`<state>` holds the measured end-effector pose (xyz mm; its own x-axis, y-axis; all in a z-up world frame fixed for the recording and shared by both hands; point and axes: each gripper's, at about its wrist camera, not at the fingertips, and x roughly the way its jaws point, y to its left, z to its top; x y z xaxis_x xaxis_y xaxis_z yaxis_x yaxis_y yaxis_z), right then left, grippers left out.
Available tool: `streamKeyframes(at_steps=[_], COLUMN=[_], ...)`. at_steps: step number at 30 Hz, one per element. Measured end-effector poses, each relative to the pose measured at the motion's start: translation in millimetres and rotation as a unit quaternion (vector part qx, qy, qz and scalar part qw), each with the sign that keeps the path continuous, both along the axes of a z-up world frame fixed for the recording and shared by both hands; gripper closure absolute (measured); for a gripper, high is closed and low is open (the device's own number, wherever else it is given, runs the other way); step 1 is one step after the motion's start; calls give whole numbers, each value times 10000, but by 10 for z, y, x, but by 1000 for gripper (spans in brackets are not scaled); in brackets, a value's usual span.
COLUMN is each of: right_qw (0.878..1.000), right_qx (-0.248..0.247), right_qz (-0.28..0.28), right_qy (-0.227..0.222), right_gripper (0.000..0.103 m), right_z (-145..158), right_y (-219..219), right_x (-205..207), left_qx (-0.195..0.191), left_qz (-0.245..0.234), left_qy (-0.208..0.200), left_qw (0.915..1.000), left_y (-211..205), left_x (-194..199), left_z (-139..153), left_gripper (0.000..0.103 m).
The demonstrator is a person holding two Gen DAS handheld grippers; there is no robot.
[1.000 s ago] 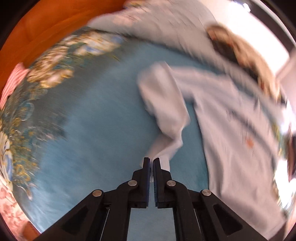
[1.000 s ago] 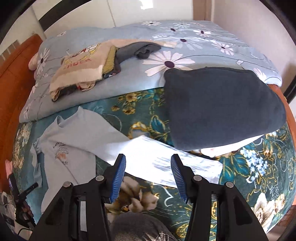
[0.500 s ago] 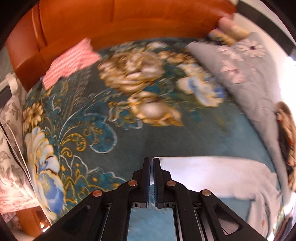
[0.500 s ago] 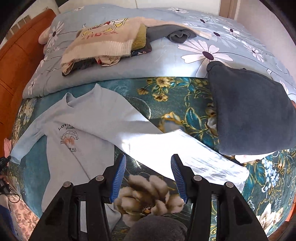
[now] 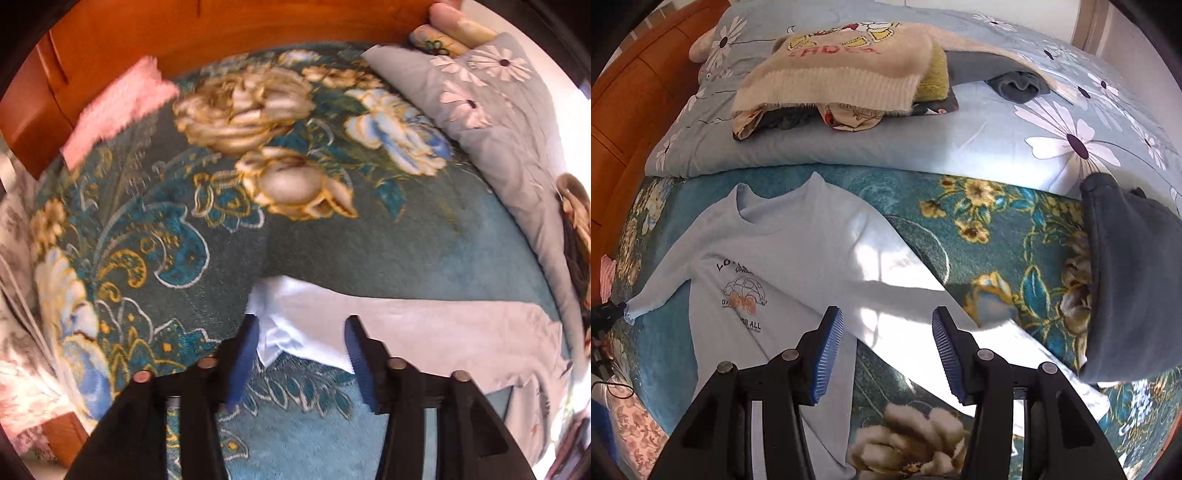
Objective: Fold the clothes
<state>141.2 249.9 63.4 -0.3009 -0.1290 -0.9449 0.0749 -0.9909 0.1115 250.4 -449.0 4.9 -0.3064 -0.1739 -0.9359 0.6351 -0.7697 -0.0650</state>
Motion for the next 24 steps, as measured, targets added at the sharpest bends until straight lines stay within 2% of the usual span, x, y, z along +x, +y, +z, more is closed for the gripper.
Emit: streamKeyframes(at_steps=[2,6,9,14,19,21,22,24], right_qw=[9999,9992,9988,9980,9972,9966,9963,9957], right_qx=[-14,-95,-152,-339,-368,-397,-397,-339], right_qz=[135,377,427,371,374,448,510,669], right_qy=[21,-48,-171,-381,-529,-557,-568,-538], right_gripper=[51,51,51,51,51,51,51,51], right_z=[-58,-280,-485,-792,-1016,-1075,-1102,-1130], right_y=[-63,-172,-237,-274,-286,-322,-350,-415], right_x=[-175,-552,-807,-1127,-1339,-1379,-1388,-1373], left_qx=[-189,-142,35,267,90,140,77,-84], left_qz=[-306,-1375,-2181,-3241,-3698,-3836,-3920,-4088], left_qy=[36,169,165,41,-244,-329,-361,-396], left_qw=[9993,9903,9758,9456,9288,9228,9192,9117], left_y=[223,835,1392,2243,2628,2701,2737,2796], left_x=[-143,-759,-1343,-2103,-2567,-2654,-2674,-2688], left_z=[84,85,-66,-389,-657,-730,-747,-748], left_gripper=[48,46,45,45,45,43,40,40])
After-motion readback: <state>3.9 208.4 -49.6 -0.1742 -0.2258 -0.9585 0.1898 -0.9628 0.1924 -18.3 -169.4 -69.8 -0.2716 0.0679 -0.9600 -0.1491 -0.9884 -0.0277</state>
